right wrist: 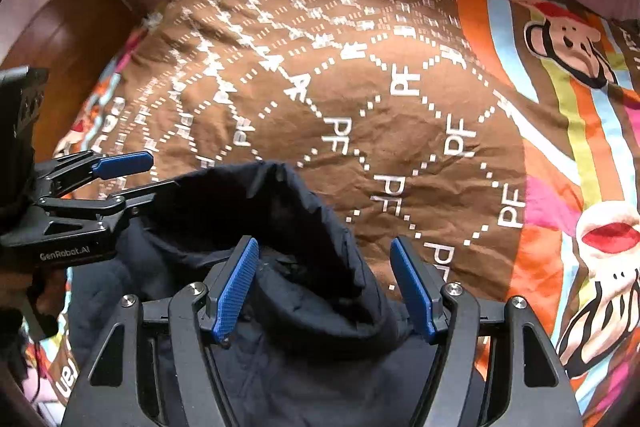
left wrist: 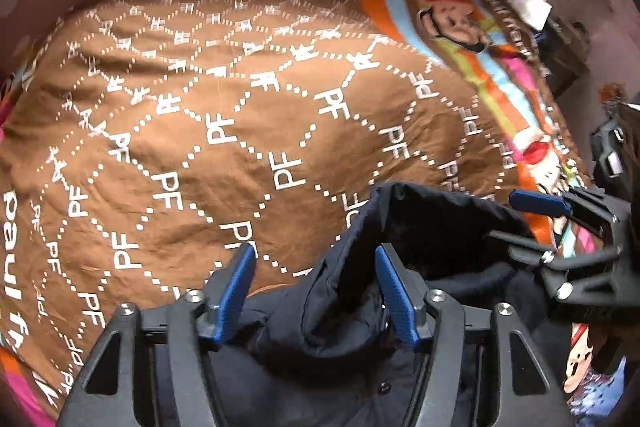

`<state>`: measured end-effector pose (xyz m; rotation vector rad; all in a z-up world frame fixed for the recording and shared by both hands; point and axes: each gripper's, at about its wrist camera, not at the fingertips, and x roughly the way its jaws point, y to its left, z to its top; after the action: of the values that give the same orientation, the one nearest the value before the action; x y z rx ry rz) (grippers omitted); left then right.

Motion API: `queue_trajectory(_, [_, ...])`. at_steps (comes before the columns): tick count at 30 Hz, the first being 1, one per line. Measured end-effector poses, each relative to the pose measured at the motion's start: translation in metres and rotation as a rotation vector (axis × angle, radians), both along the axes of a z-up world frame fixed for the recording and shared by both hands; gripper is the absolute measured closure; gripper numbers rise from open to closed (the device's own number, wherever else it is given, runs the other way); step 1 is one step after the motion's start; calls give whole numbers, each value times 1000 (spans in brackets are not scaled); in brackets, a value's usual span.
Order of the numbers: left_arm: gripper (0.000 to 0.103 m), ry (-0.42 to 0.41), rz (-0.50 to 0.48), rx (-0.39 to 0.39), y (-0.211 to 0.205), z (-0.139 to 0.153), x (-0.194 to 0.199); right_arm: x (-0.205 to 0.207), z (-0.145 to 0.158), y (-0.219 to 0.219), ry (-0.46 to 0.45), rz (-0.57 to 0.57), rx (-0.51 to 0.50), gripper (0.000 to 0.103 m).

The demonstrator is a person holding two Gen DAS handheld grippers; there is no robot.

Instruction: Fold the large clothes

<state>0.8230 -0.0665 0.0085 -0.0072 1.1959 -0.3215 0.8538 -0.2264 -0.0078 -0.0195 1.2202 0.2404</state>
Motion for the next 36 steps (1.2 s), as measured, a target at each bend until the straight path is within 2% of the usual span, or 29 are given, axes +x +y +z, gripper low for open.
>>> queue_trajectory(1, [57,7,-3,-9,-3,-2,1,1,-6,4,10,1,-25,40])
queue_trajectory(2, [70,15,-4,-21,-7,-5,4,2,-9,6,9,-2,-30,49])
queue_trajectory(3, [83,23,-7,-30,-9,-7,4,1,-10,7,2,-11,-25,63])
queue_trajectory(5, [92,17,-18,-1,-15,-9,3,-1,-9,3,-21,-43,-13,74])
queue_trajectory(6, [96,2,-21,15,-16,-8,2,-2,-7,0,-25,-50,2,85])
queue_trajectory(7, [96,-15,-18,20,-16,-6,0,-3,-5,-3,-29,-57,18,90])
queue_trajectory(9, [97,-40,-26,-23,-9,2,-2,-9,1,-10,-45,-67,67,96])
queue_trajectory(12, [98,-76,-65,-120,8,16,-14,-25,14,-18,-63,-57,141,97])
queue_trajectory(15, [99,-111,-164,-191,29,36,-36,-54,26,-25,-71,-20,215,97])
queue_trajectory(18, [99,-130,-252,-193,43,51,-61,-85,30,-32,-64,33,245,97])
queue_trajectory(20, [99,-114,-291,-181,48,52,-76,-100,29,-35,-55,58,237,97])
queue_trajectory(23, [99,-62,-368,-143,46,40,-97,-117,17,-31,-28,123,166,97])
queue_trajectory(27, [99,51,-408,-21,28,2,-115,-128,-13,-19,49,177,78,97])
queue_trajectory(29, [99,110,-426,61,17,-25,-121,-129,-29,-20,88,147,101,97])
queue_trajectory(31, [100,153,-411,110,9,-50,-123,-128,-43,-23,104,107,130,97])
queue_trajectory(33, [100,163,-387,130,4,-65,-122,-129,-54,-26,107,82,144,97])
queue_trajectory(36, [100,175,-346,114,5,-77,-120,-135,-58,-28,88,72,163,97])
